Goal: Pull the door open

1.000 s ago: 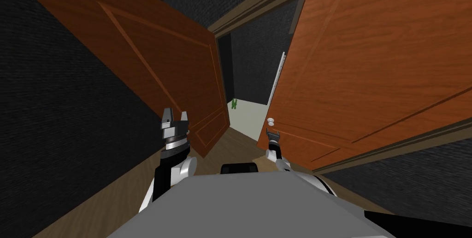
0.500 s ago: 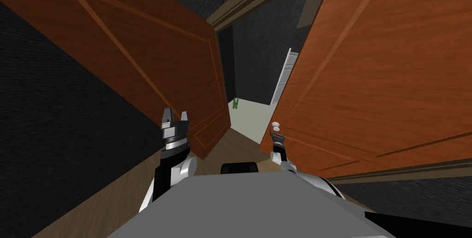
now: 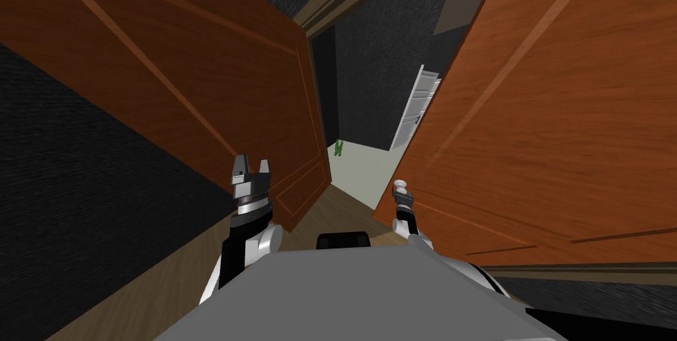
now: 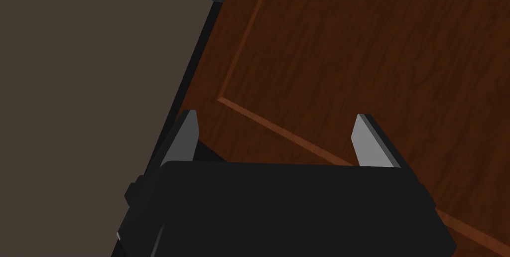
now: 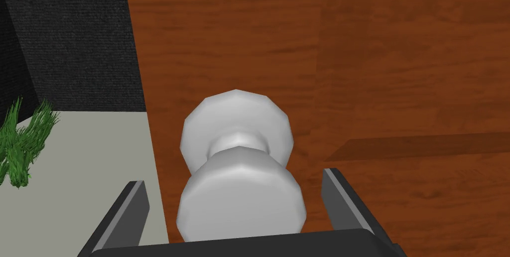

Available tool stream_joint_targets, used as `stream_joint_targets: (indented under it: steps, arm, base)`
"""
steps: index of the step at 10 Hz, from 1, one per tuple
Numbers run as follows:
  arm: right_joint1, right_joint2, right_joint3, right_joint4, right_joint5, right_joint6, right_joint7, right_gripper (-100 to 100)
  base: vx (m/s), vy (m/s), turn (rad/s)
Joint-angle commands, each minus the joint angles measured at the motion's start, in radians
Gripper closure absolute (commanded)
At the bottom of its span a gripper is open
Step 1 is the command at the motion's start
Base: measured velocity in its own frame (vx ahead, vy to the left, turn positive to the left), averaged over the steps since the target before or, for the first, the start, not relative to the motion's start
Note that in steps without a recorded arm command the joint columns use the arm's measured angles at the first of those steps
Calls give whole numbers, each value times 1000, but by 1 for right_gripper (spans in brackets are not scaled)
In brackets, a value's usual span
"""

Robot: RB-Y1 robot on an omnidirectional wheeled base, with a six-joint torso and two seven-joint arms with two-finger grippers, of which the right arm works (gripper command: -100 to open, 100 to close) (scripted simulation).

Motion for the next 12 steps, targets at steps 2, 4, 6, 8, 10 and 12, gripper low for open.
stream_joint_targets:
  steps: [2, 4, 6, 8, 10, 12]
  arm:
    - [1, 0, 0, -4, 0, 3, 1, 100]
    - [1, 0, 0, -4, 0, 3, 1, 100]
    - [1, 0, 0, -4, 0, 3, 1, 100]
    - [5, -6, 23, -7, 16, 7, -23, 100]
    - [9, -10, 42, -11, 30, 8, -45, 100]
    - [14, -17, 69, -17, 49, 11, -75, 100]
  base:
    - [-3, -3, -3]
    - [-4, 0, 4]
    - [0, 0, 0]
    - [-156, -28, 92]
    - [-230, -20, 94]
    - [-254, -20, 108]
